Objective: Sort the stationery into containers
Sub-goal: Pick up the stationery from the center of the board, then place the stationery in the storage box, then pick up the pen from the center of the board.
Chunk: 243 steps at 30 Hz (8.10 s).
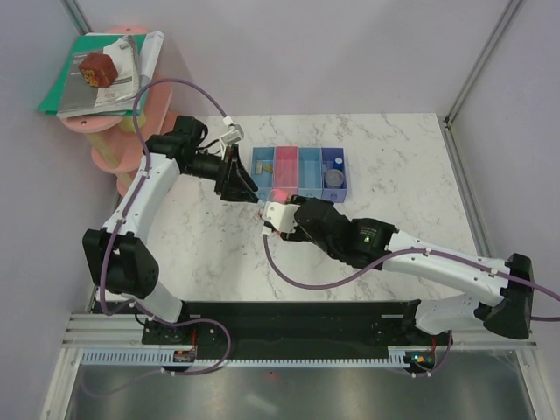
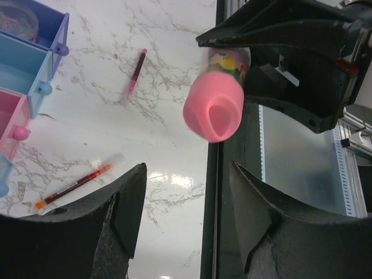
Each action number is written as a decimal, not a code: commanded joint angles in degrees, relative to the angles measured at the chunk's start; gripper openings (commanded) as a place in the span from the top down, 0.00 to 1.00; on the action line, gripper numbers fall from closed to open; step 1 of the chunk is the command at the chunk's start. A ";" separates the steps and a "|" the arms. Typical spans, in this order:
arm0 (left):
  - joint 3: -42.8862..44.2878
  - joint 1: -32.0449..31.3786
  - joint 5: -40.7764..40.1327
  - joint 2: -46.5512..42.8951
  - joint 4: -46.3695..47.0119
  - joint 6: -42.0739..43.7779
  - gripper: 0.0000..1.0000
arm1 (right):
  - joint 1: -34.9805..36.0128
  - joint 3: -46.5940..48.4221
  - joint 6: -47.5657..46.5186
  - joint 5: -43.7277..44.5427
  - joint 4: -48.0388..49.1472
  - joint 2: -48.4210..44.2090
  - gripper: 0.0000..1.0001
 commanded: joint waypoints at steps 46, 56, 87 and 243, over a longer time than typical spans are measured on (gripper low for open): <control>7.40 -9.25 2.46 3.95 -8.94 8.25 0.98 | 2.18 7.79 -5.63 4.40 8.07 5.21 0.37; 10.73 -8.99 -5.01 5.17 -8.86 8.78 0.98 | 2.09 5.69 -3.79 0.71 2.80 1.52 0.02; 44.49 -17.16 -59.41 31.27 18.82 26.25 0.98 | -22.68 -1.96 2.62 6.16 -0.19 -3.58 0.02; -23.01 -24.37 -48.53 15.63 32.73 61.85 0.51 | -38.34 -8.38 -27.34 -33.21 -9.94 22.70 0.16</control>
